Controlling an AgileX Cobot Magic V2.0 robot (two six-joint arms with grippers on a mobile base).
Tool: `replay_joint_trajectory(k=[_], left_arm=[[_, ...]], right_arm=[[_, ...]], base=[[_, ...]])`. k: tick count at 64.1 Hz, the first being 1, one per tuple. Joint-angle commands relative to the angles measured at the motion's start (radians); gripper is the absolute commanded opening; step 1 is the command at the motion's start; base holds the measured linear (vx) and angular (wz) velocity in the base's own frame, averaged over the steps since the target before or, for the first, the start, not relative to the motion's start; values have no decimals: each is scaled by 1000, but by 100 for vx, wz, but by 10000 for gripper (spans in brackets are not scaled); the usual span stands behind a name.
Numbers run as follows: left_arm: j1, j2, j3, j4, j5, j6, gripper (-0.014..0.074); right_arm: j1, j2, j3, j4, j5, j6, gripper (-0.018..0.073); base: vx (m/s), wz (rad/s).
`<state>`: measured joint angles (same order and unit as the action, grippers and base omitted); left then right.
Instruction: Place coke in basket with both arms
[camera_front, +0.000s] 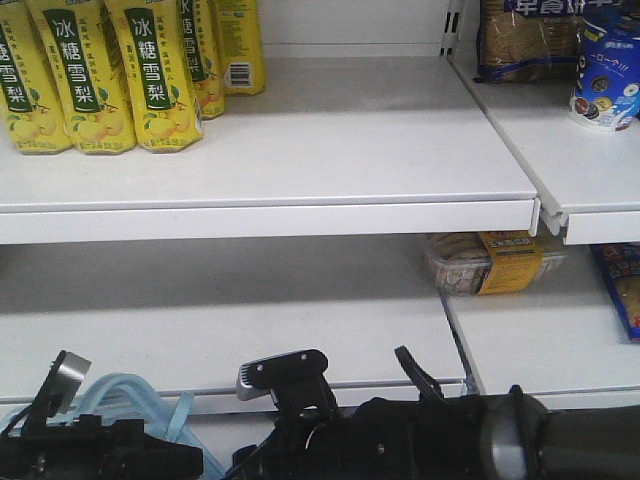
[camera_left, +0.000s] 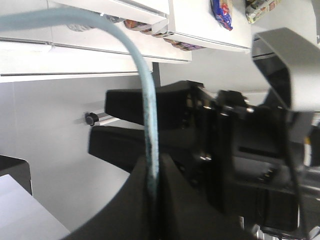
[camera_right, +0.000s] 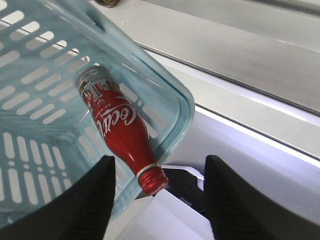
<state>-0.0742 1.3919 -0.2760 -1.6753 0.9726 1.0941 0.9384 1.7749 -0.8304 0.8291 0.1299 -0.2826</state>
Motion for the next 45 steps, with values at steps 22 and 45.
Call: replay_joint_trajectory(k=[22, 45], left_arm=[[-3, -25, -23, -102, 111, 7, -6], [-3, -25, -23, -102, 111, 7, -6]], right_arm=[[-117, -355, -16, -184, 107, -12, 397], [-395, -645, -16, -446, 189, -8, 397]], base=[[0, 0], [0, 0]])
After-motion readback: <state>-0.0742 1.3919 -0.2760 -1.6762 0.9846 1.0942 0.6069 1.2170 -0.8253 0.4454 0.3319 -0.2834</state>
